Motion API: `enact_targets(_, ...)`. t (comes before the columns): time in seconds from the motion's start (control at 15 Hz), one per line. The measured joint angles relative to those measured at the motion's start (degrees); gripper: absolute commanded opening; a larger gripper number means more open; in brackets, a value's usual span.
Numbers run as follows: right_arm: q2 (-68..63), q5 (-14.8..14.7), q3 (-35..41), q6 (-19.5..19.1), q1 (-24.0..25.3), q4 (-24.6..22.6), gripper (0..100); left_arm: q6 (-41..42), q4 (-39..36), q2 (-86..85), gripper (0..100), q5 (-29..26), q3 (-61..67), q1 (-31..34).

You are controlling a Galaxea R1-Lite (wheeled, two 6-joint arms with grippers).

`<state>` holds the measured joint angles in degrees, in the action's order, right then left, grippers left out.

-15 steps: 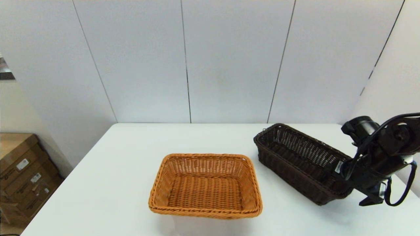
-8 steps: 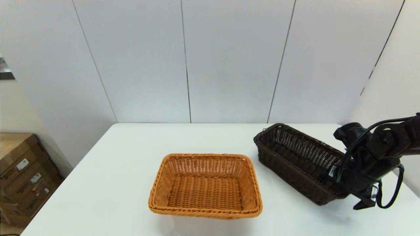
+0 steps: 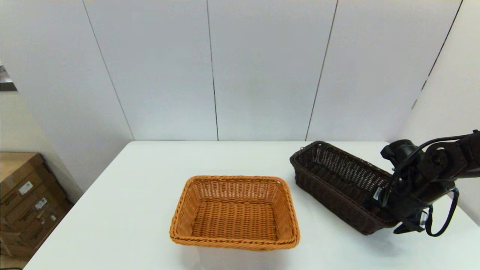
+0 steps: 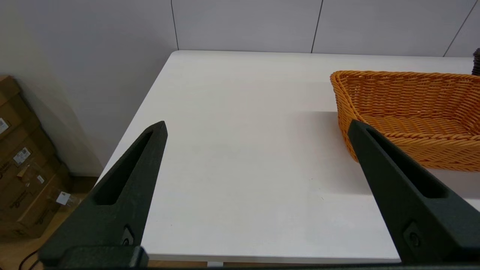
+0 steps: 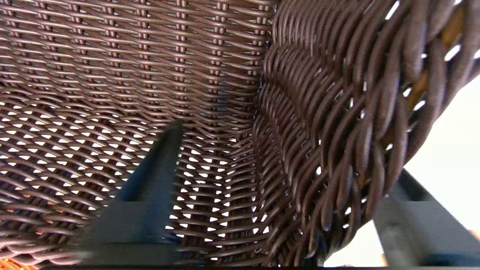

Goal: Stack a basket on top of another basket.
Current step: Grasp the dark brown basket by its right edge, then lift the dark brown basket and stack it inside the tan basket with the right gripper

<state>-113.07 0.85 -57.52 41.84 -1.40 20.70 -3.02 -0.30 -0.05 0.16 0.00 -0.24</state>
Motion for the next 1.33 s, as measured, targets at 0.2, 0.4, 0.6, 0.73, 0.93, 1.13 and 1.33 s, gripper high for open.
enact_targets(0.2, 0.15, -0.01, 0.02, 0.02, -0.09, 0.00, 0, 0.00, 0.00, 0.00, 100, 0.00, 0.00, 0.00)
enact_targets(0.4, 0.13, 0.24, -0.01, 0.05, -0.09, -0.30, 0, -0.02, 0.00, 0.00, 100, 0.00, 0.00, 0.00)
enact_targets(0.6, 0.22, 1.12, -0.04, -0.02, -0.27, 0.07, 0, -0.02, 0.00, 0.00, 100, -0.02, 0.00, 0.00)
enact_targets(0.73, 0.37, 2.50, -0.76, 0.00, -1.05, 0.63, 0, -0.02, 0.00, 0.00, 100, 0.00, 0.00, 0.00)
enact_targets(0.93, 0.80, 3.08, -1.96, 0.06, -3.06, 1.10, 0, 0.02, 0.00, 0.00, 100, -0.02, 0.00, 0.00)
enact_targets(1.13, 1.29, 5.97, -2.79, 1.10, -5.35, 1.05, 0, 0.00, -0.02, 0.00, 100, 0.00, 0.00, 0.00)
enact_targets(1.33, 2.24, 9.67, -3.36, 1.32, -6.67, 1.12, 0, -0.02, 0.00, 0.00, 100, 0.00, 0.00, 0.00)
